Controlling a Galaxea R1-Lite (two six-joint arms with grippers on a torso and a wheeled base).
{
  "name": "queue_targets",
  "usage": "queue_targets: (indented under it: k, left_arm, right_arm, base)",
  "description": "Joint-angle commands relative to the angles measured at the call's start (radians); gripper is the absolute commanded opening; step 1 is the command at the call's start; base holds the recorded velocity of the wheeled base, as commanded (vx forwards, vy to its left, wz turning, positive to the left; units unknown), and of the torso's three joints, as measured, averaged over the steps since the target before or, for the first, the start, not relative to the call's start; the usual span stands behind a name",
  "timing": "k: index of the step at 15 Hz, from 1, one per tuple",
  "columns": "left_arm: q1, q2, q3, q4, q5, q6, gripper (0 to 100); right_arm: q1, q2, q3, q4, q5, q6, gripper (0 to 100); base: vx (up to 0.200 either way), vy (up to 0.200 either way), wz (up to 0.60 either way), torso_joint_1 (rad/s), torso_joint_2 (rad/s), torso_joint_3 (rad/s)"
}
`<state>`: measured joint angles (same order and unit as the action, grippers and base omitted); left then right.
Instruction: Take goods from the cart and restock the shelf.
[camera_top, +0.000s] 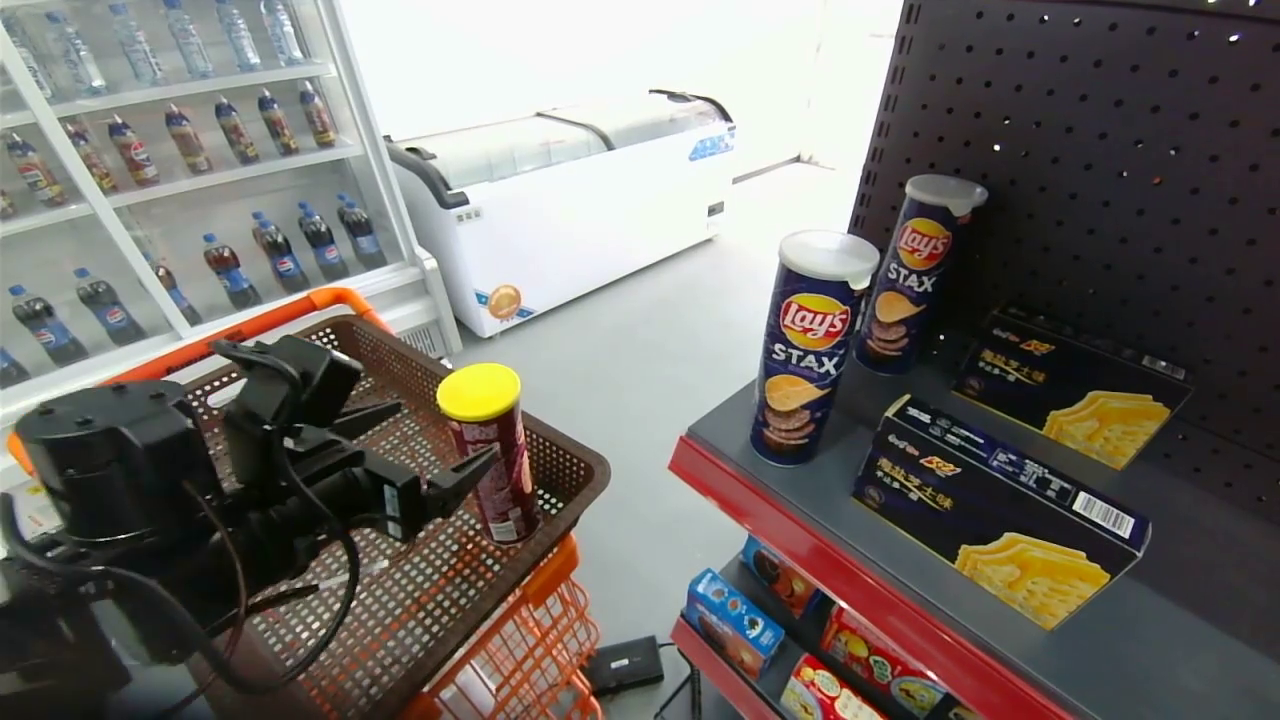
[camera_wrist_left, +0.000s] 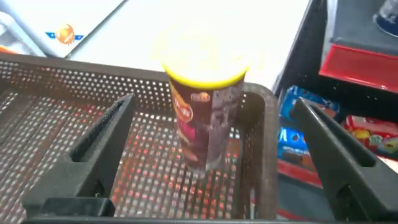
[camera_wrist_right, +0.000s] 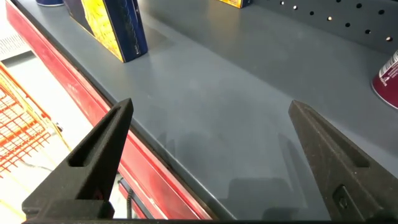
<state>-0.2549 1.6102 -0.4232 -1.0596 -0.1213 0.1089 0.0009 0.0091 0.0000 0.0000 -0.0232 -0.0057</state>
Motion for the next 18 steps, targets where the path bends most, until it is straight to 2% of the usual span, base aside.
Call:
queue_targets:
  k: [1,7,14,15,18]
  left_arm:
    - [-0.003,0.22,-0.002,-0.137,0.0,0.0,100]
    - [-0.007,0.413,-0.072,-0.326,0.003,-0.003,100]
    - [-0.006,0.501,-0.177,-0.372,0.005,-0.002,100]
    - [-0.007,0.507,-0.178,-0.373,0.005,-0.003,0]
    - [-0.004,0.504,-0.178,-0.362,0.005,0.0,0]
  right_arm:
    - [0.001,0.0,0.0,0.0,0.0,0.0,100]
    - [0.001,0.0,0.0,0.0,0.0,0.0,100]
    - [0.001,0.0,0.0,0.0,0.0,0.0,100]
    - [0.001,0.0,0.0,0.0,0.0,0.0,100]
    - [0.001,0.0,0.0,0.0,0.0,0.0,100]
  base:
    - [0.0,0.0,0.0,0.0,0.0,0.0]
    - [0.0,0.0,0.0,0.0,0.0,0.0]
    - [0.0,0.0,0.0,0.0,0.0,0.0]
    - [0.0,0.0,0.0,0.0,0.0,0.0]
    - [0.0,0.0,0.0,0.0,0.0,0.0]
